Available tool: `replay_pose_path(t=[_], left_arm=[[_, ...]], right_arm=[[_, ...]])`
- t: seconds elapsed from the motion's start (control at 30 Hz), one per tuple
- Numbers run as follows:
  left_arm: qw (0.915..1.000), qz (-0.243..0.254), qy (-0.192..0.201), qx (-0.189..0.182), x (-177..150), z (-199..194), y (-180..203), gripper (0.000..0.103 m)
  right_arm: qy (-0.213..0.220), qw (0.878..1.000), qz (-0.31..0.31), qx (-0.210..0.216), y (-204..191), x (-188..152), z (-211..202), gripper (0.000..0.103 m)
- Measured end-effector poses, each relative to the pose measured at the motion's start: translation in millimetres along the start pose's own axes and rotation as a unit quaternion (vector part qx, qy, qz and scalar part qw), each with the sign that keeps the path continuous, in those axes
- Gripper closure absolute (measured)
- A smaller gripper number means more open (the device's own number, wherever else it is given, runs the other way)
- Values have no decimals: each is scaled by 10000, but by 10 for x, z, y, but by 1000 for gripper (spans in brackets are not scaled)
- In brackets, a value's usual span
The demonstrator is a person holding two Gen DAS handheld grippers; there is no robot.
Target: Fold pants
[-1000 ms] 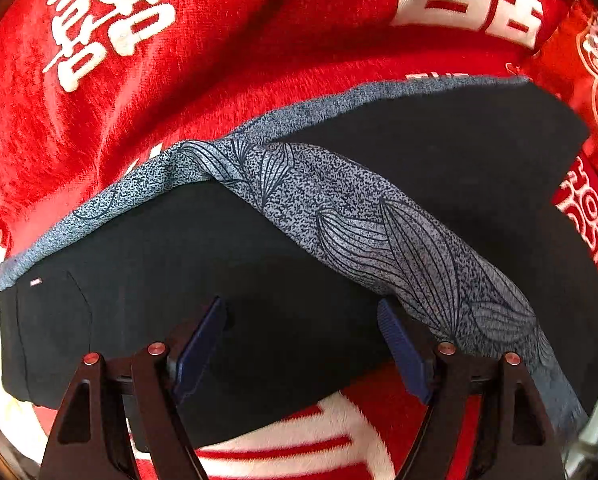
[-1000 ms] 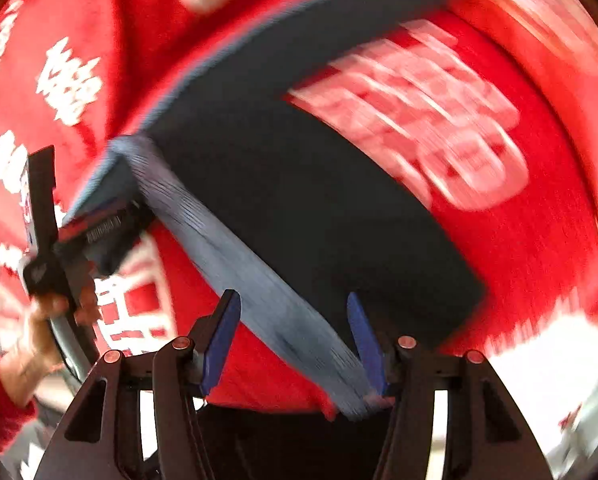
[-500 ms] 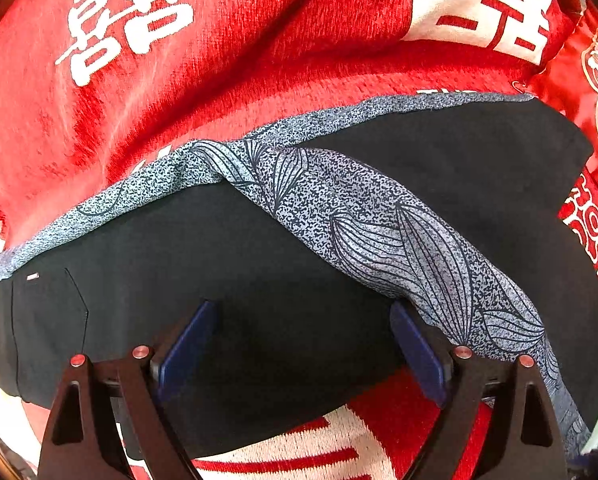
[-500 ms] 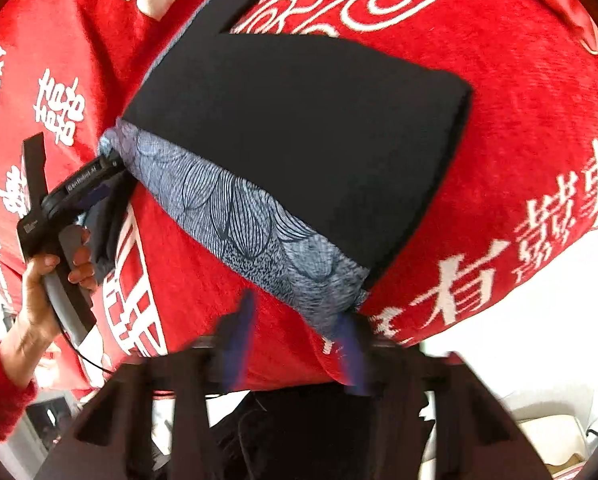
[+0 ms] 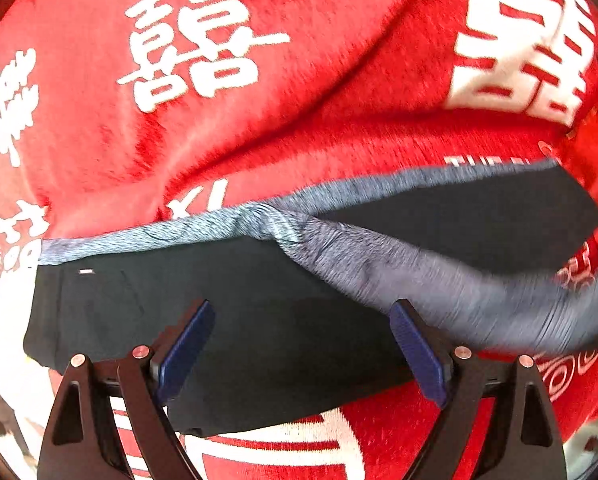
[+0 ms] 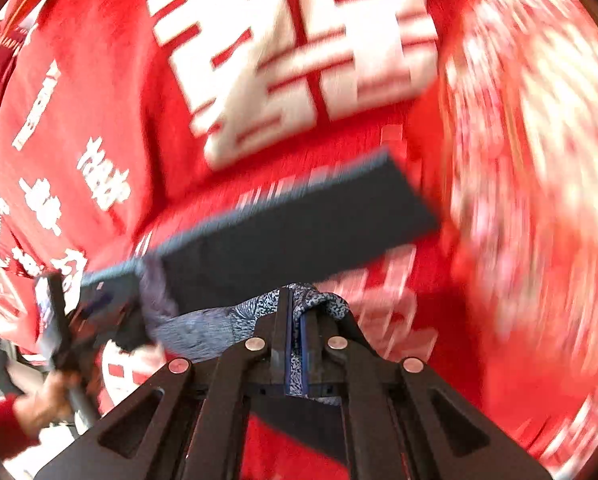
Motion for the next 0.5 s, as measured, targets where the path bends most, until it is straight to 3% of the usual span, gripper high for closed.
replay_pose_path(t=[0.17,0.27,0.3,0.33,0.37,0.4,0.47,0.5], left_arm=[[9992,-367,-63,142,167,56,22,12],[9984,-467,-219,222,262,190,148,12],[9982,-494,-265,217,289,218,194,12],[9981,-506,-285,206,324,237,247,12],[9982,-490,-283,211,354,242,293,12],[9984,-425,-264,245,404,243,356,12],[9988,-308,-240,300,474,266,447,12],[9988,-258,-257,313,512,296,494,12]], right_arm=[[-286,9987,-186,-377,252,901,481,99],[-864,9914,-404,-899,346,1190,908,97],[-1012,9889,-461,-984,353,1191,969,88],[-1152,9867,-529,-1014,333,1219,1008,72],[-1130,9875,-569,-936,302,1214,985,64],[-1030,9899,-592,-768,259,1217,914,45],[-739,9908,-588,-965,238,1222,778,21],[-515,9907,-610,-1102,230,1247,686,21]])
Point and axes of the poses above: each gripper's, at about its wrist camera, not at the fingertips, and z roughly the way its jaws point, y to its right, x to its top, the point moved 3 cm from there along z, roughly the way its jaws point, and after that the axes turned 6 degrees about -y, right-handed, at the moved point
